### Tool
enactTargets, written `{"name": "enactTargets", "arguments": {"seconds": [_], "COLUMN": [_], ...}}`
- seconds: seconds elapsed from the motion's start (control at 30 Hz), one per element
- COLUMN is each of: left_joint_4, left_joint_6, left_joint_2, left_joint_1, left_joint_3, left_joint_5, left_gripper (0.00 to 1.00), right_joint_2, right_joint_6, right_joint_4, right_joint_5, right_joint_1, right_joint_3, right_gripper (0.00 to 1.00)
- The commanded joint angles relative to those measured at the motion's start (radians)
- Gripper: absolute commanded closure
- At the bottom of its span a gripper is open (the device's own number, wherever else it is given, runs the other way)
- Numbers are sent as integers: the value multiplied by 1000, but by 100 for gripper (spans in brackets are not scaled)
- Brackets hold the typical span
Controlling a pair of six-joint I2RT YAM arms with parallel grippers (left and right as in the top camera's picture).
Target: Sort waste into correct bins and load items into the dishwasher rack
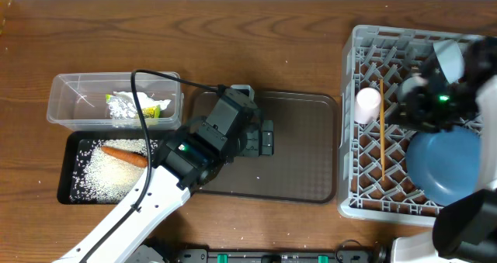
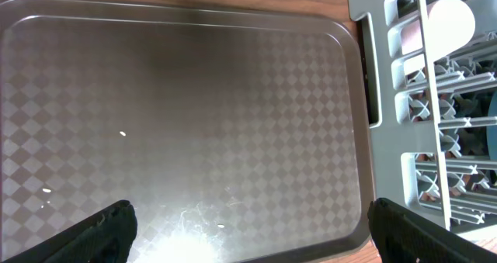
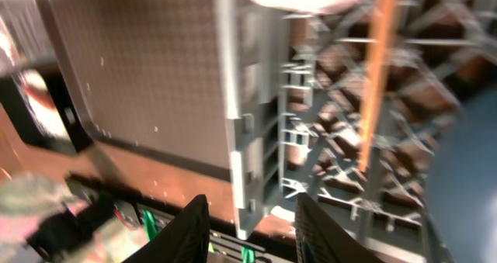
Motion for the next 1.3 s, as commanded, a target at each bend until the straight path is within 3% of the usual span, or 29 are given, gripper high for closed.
{"name": "enactTargets", "arguments": {"seconds": [0.0,0.27,0.5,0.6,0.87,1.07,1.27], "left_joint_4": [0,0,0,0,0,0,0], "left_joint_6": [14,14,14,14,14,14,14], "left_joint_2": [7,7,7,7,7,7,7], "left_joint_1": [2,2,2,2,2,2,2], "left_joint_3": [3,3,3,3,3,3,3], "left_joint_5": [-12,-12,-12,-11,-12,-12,-12], "left_gripper": [2,2,2,2,2,2,2], "right_joint_2": [-23,-23,-19,-19,-19,-19,-19], "right_joint_6": [67,311,446,446,444,318,322], "right_joint_4": [37,289,430,472,500,412,401], "right_joint_5": [68,347,555,555,552,577,598], "right_joint_1": [121,364,479,489,489,477,468], "right_joint_3": [0,-131,-269,-317,-376,-376,-376], "right_gripper": [63,58,62,65,98,99,99]}}
